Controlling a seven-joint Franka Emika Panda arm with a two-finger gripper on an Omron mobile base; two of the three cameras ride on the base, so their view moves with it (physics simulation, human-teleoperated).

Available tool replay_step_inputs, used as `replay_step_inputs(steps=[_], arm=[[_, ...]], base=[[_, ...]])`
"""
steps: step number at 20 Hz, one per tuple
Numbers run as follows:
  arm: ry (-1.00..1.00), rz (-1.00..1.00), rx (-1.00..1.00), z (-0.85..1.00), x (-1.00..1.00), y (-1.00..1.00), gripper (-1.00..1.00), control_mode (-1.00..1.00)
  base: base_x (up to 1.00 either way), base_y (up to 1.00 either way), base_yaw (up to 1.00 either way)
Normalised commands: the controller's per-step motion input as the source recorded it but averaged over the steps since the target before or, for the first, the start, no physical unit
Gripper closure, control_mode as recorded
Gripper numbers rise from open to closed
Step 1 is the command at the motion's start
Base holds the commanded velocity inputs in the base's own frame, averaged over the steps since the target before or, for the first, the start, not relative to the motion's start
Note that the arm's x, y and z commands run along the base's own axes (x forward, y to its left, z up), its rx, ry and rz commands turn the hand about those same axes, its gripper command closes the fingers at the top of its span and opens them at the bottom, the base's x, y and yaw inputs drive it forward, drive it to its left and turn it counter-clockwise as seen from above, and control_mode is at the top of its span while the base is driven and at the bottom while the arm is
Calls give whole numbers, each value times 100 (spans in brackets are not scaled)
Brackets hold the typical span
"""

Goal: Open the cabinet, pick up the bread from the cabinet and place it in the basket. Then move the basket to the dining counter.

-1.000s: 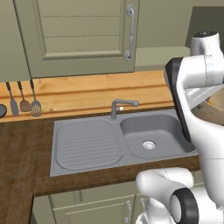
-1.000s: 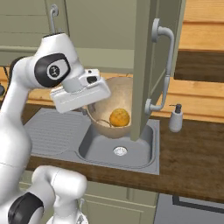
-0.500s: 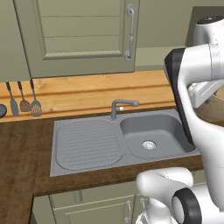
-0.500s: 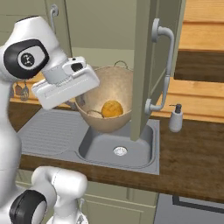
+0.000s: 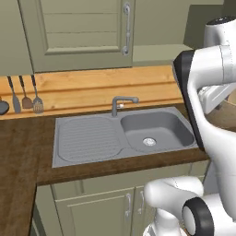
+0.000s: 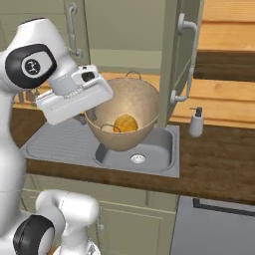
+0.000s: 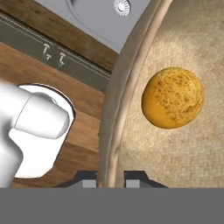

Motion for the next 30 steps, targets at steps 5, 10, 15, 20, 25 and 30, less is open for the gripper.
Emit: replay_step_inputs(steps=[5, 10, 15, 20, 25, 30], arm=[[0, 0, 0, 0, 0, 0, 100, 100], [0, 0, 0, 0, 0, 0, 100, 100], [0, 0, 0, 0, 0, 0, 100, 100], [0, 0, 0, 0, 0, 0, 100, 100], [0, 0, 0, 0, 0, 0, 100, 100], [0, 0, 0, 0, 0, 0, 100, 100]], base=[[-99, -21, -16], [-58, -21, -67], [-20, -17, -79], [-1, -13, -85], [22, -17, -80], [100, -16, -41]])
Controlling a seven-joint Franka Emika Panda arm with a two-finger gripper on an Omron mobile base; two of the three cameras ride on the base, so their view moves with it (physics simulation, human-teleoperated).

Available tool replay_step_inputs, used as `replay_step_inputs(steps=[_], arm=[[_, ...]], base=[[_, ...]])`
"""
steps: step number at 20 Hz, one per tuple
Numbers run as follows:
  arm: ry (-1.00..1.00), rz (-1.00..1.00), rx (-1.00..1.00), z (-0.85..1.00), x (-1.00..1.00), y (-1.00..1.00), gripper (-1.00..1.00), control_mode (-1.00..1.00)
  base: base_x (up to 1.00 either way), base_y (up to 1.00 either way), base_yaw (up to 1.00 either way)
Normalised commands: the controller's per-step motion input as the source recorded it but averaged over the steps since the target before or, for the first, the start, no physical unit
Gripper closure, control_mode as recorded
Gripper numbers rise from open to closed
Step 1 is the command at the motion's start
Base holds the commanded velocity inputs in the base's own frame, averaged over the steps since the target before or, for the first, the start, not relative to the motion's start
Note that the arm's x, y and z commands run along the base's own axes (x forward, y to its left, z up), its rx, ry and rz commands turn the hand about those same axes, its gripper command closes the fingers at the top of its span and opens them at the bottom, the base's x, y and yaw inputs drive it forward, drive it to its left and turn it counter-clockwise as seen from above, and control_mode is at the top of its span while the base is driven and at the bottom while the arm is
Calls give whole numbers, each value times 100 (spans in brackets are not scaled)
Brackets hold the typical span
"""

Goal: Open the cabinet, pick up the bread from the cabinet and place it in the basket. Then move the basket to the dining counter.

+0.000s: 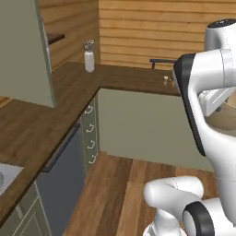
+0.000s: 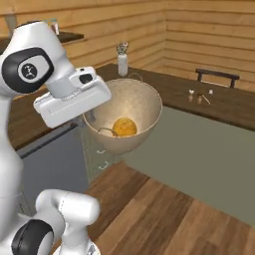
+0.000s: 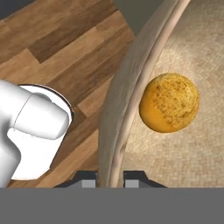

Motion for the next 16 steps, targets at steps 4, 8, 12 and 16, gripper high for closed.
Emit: replay_step_inputs(steps=[4, 8, 12, 16], arm=[[0, 0, 0, 0, 0, 0, 100, 100], [0, 0, 0, 0, 0, 0, 100, 100], [0, 0, 0, 0, 0, 0, 100, 100], [0, 0, 0, 0, 0, 0, 100, 100]], base=[[99, -51, -28], [95, -67, -41], [79, -68, -45], [56, -55, -46]])
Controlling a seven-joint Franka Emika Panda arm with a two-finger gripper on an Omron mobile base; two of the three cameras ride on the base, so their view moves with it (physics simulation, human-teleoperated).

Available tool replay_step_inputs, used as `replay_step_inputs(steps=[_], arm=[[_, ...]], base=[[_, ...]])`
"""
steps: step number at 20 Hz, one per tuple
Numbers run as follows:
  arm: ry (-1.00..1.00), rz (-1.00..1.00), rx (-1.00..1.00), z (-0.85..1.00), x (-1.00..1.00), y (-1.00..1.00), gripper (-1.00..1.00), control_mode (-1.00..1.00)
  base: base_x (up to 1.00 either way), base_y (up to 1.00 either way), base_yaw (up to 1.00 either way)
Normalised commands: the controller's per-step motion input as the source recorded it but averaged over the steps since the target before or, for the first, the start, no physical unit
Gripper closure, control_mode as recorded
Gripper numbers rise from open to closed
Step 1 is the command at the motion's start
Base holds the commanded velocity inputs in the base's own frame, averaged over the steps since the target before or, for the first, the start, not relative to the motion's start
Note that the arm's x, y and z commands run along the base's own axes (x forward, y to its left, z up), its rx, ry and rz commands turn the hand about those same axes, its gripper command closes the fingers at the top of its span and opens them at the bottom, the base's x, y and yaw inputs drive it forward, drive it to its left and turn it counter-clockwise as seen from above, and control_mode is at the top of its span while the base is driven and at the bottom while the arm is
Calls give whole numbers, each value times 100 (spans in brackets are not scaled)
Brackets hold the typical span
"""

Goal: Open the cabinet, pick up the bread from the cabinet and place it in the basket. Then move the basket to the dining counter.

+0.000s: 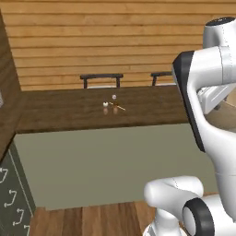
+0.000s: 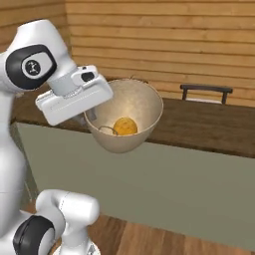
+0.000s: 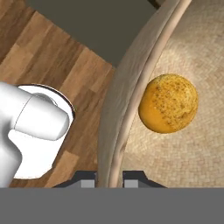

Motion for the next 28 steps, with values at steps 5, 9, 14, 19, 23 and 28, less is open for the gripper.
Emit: replay_step_inputs(steps=[5, 9, 14, 19, 23, 28], arm=[[0, 0, 0, 0, 0, 0, 100, 100], [0, 0, 0, 0, 0, 0, 100, 100], [0, 0, 0, 0, 0, 0, 100, 100], [0, 0, 0, 0, 0, 0, 100, 100], [0, 0, 0, 0, 0, 0, 100, 100], [3, 0, 0, -76, 92, 0, 100, -100]], base=[[63, -9, -29], [68, 0, -10], [77, 0, 0], [60, -5, 0], [26, -11, 0], [0, 0, 0]])
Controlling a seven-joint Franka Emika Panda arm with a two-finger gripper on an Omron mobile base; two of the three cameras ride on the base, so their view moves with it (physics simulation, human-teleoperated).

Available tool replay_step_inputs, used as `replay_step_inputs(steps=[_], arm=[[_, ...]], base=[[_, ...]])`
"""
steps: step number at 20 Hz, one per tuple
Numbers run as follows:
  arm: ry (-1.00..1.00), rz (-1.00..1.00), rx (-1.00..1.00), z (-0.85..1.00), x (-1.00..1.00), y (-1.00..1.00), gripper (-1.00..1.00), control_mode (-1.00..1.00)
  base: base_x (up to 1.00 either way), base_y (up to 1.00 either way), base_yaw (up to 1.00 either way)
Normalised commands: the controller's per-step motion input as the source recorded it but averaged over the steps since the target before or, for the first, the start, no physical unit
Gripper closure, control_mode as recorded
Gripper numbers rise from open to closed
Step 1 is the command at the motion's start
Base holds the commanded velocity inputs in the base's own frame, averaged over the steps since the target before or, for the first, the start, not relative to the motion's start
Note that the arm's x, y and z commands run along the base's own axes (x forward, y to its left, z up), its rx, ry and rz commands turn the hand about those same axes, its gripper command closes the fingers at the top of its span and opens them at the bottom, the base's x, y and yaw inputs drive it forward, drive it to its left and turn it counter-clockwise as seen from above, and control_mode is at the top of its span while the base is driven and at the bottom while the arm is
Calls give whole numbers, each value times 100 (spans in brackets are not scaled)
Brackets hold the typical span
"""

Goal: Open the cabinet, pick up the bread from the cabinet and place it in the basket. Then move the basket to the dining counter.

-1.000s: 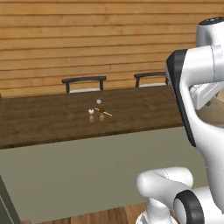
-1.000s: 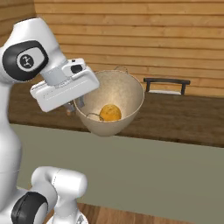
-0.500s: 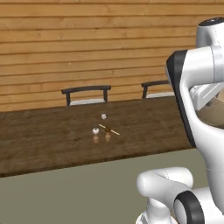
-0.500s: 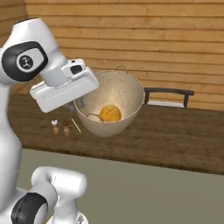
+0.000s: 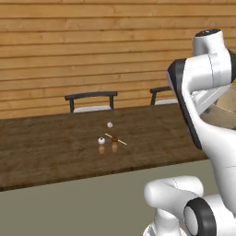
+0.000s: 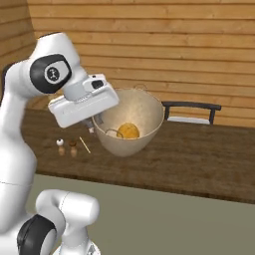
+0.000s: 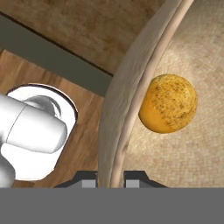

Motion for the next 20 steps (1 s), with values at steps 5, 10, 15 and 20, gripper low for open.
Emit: replay_step_inputs(steps=[5, 10, 15, 20], arm=[[3, 0, 0, -100, 100, 1, 100, -100], [1, 0, 0, -89, 100, 3, 100, -100], [3, 0, 0, -68, 100, 9, 100, -100], [8, 0, 0, -24, 100, 0, 100, -100]], base=[[0, 0, 0], [0, 0, 0], [0, 0, 0], [0, 0, 0]])
